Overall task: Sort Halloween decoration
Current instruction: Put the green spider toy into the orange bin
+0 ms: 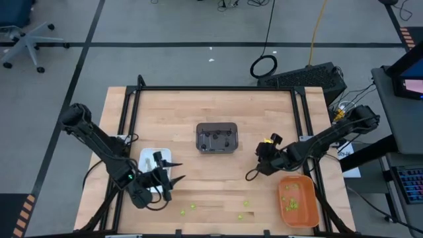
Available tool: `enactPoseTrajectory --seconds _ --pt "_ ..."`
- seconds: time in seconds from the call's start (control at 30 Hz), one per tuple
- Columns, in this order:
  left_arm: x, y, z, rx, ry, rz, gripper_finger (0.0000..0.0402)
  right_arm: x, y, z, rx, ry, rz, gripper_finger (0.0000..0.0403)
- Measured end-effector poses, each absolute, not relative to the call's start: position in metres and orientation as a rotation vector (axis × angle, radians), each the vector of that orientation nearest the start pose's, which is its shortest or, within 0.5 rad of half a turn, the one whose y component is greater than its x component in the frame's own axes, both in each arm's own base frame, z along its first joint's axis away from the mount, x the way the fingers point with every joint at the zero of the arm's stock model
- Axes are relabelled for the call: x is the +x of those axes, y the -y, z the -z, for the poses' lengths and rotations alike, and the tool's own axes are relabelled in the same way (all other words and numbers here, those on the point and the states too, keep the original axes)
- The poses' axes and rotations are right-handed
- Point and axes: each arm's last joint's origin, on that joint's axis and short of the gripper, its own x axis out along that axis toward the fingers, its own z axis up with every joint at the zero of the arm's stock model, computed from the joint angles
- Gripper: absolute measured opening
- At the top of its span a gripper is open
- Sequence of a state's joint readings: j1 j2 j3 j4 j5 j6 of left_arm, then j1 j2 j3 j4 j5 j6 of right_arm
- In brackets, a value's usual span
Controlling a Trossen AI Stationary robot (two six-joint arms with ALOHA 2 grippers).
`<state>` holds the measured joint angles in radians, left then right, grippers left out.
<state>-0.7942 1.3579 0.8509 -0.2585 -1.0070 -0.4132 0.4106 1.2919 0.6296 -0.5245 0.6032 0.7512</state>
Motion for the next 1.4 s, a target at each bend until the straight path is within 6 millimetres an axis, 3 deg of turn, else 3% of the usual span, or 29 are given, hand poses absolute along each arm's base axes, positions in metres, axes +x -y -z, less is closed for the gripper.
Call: enactPoseTrajectory --seconds 0.33,0.47,0.6,0.83,1.0,1.4 --pt "0.221 0.184 -0.214 0.227 -0.437 -0.297 0.0215 0.206 -0.053 -0.167 0.100 -0.992 0.464 0.0167" --pt "0.222 0.185 -0.215 0.229 -0.431 -0.293 0.0215 0.208 -0.044 -0.163 0.104 -1.029 0.419 0.0176" --pt "0.223 0.187 -0.216 0.221 -0.430 -0.261 0.0215 0.203 -0.034 -0.147 0.136 -1.057 0.366 0.0195" --pt "0.223 0.189 -0.215 0.203 -0.446 -0.218 0.0215 0.198 -0.024 -0.136 0.158 -1.060 0.387 0.0204" --pt "0.224 0.188 -0.215 0.207 -0.447 -0.219 0.0215 0.198 -0.021 -0.135 0.188 -1.078 0.361 0.0170" --pt "0.224 0.188 -0.215 0.207 -0.448 -0.217 0.0215 0.201 -0.019 -0.136 0.190 -1.052 0.356 0.0017"
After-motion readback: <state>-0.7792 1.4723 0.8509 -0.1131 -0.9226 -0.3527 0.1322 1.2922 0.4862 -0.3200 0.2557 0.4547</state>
